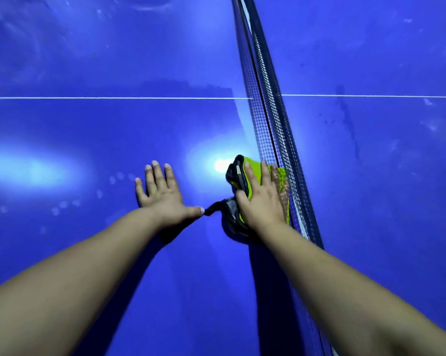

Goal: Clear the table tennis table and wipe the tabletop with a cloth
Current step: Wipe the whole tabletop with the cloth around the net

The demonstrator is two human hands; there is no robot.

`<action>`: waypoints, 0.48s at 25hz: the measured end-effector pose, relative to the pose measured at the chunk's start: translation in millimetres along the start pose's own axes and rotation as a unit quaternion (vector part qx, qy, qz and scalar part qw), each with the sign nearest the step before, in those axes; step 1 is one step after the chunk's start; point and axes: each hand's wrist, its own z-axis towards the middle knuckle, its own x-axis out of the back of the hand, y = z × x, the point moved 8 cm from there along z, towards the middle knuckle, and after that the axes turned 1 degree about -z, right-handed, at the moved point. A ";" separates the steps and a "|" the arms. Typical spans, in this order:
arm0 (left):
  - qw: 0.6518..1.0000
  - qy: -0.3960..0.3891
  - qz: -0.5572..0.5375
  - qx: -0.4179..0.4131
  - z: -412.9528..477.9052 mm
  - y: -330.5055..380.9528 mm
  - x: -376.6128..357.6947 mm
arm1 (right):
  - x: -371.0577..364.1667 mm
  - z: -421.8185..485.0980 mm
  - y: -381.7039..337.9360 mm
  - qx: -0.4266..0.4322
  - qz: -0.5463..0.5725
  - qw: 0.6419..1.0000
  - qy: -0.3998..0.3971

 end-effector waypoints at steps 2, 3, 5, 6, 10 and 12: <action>1.000 -0.005 0.004 -0.002 1.3 0.9 -1.3 | 9.2 41.4 -12.5 0.012 0.006 1.000 0.006; 1.000 -0.005 0.006 0.000 3.1 -0.4 -2.4 | 11.5 62.5 -18.6 0.017 0.006 1.000 0.005; 1.000 -0.005 0.009 0.006 7.4 -2.0 -4.6 | 15.6 102.6 -29.7 0.031 -0.002 1.000 0.001; 1.000 -0.006 0.010 0.006 9.6 -2.4 -5.3 | 18.3 121.3 -35.3 0.039 -0.008 0.999 0.001; 1.000 -0.006 0.000 0.008 11.5 -3.7 -7.1 | 30.7 181.1 -57.7 0.102 -0.056 0.993 0.001; 1.000 -0.007 -0.007 0.008 12.3 -3.9 -7.1 | 34.6 200.1 -65.9 0.136 -0.083 0.987 -0.005</action>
